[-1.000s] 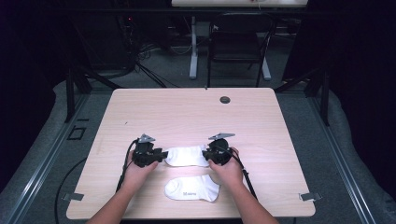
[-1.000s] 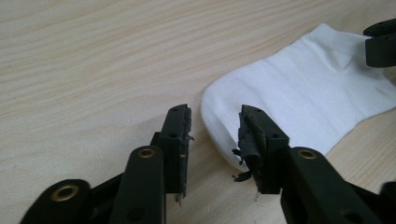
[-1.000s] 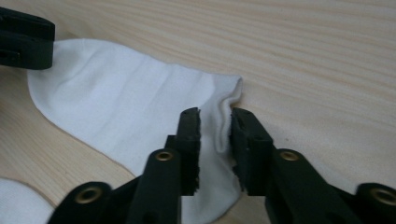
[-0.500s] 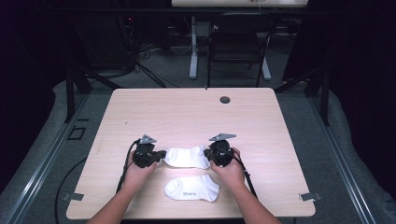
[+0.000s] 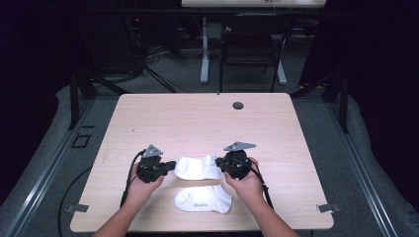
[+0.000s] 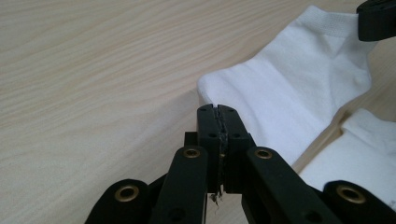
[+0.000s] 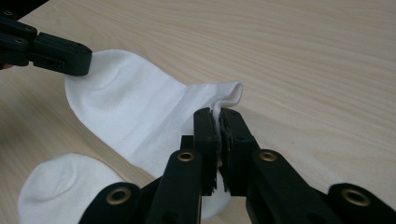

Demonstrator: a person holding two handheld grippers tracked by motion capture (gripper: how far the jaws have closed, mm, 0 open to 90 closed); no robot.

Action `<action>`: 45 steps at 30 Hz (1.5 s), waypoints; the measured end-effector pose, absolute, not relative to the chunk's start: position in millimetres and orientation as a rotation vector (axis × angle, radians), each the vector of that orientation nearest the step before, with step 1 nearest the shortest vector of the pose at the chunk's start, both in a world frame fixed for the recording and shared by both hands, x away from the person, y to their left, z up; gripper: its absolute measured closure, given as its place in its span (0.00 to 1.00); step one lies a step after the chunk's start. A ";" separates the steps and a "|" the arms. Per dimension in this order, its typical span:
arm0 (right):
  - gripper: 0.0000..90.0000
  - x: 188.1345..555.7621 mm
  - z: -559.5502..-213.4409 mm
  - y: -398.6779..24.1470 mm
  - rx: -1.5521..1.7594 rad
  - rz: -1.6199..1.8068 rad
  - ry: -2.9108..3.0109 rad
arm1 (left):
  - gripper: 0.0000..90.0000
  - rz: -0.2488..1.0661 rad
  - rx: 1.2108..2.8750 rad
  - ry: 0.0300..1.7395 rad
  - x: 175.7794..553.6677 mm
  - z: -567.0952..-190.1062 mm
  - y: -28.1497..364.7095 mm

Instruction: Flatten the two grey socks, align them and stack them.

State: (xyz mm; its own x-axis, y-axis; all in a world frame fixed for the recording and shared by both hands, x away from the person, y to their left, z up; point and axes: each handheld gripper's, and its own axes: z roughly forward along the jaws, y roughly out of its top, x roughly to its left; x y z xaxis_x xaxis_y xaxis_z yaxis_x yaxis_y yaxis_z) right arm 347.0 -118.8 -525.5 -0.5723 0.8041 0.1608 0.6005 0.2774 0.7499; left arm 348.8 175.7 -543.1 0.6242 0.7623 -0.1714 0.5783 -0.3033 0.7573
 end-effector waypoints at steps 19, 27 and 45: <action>0.96 319.2 -513.7 -128.0 1.275 1.223 2.322 | 0.99 0.226 1.981 1.032 315.7 -539.0 177.8; 0.96 300.6 -519.2 -133.9 1.274 1.245 2.337 | 0.99 0.204 1.986 1.020 300.0 -540.0 178.9; 0.96 271.3 -532.8 -144.3 1.297 1.250 2.360 | 0.99 0.162 2.038 0.994 274.1 -547.3 171.3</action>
